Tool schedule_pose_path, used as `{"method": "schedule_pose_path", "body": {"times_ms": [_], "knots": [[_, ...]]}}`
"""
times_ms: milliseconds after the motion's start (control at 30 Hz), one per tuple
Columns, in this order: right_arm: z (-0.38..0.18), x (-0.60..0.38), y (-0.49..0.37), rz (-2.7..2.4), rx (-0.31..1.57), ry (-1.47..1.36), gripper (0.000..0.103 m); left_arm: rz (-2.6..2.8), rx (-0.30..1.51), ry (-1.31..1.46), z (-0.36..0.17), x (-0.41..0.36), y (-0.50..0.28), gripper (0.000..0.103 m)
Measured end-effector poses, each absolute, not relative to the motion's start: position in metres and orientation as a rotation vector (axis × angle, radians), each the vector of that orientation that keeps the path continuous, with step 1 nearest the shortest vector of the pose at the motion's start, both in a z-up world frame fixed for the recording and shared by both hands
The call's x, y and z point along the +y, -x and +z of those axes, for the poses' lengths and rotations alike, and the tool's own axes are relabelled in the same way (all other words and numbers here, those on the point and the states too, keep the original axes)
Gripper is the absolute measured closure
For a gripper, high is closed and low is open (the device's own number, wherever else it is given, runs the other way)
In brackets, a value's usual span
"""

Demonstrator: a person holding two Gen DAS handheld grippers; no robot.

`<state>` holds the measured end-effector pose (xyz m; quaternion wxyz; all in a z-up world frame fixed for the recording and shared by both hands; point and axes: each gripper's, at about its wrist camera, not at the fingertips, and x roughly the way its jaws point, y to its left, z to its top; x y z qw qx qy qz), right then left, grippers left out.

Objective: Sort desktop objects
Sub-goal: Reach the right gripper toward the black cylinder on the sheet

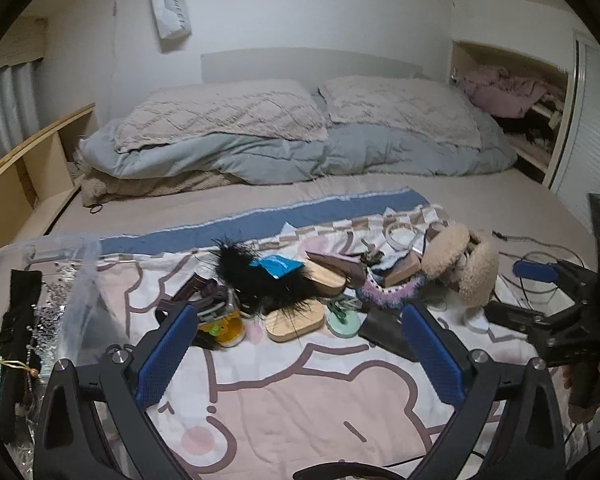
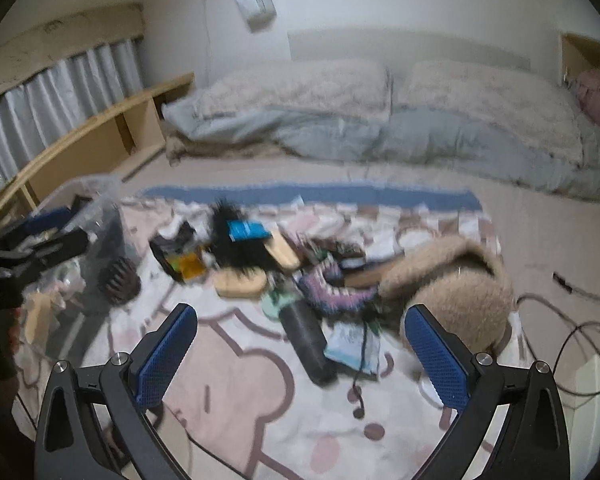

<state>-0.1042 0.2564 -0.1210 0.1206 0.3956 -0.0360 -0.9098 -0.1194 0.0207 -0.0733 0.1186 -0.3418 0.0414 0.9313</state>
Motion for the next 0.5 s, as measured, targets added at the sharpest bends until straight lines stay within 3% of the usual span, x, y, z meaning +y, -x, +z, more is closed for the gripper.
{"method": "schedule_pose_path", "body": {"times_ms": [300, 367, 433, 500], "knots": [[-0.166, 0.266, 0.128, -2.585, -0.197, -1.371, 0.002, 2.672, 0.172, 1.024, -0.088, 0.038, 0.128, 0.000], [-0.175, 0.262, 0.137, -2.553, -0.207, -1.418, 0.043, 2.664, 0.176, 1.032, -0.092, 0.040, 0.130, 0.000], [-0.186, 0.260, 0.145, -2.520, -0.235, -1.468, 0.055, 2.657, 0.180, 1.042, -0.095, 0.041, 0.132, 0.000], [-0.195, 0.255, 0.153, -2.520, -0.213, -1.504, 0.056, 2.652, 0.187, 1.050, -0.098, 0.041, 0.134, 0.000]]}}
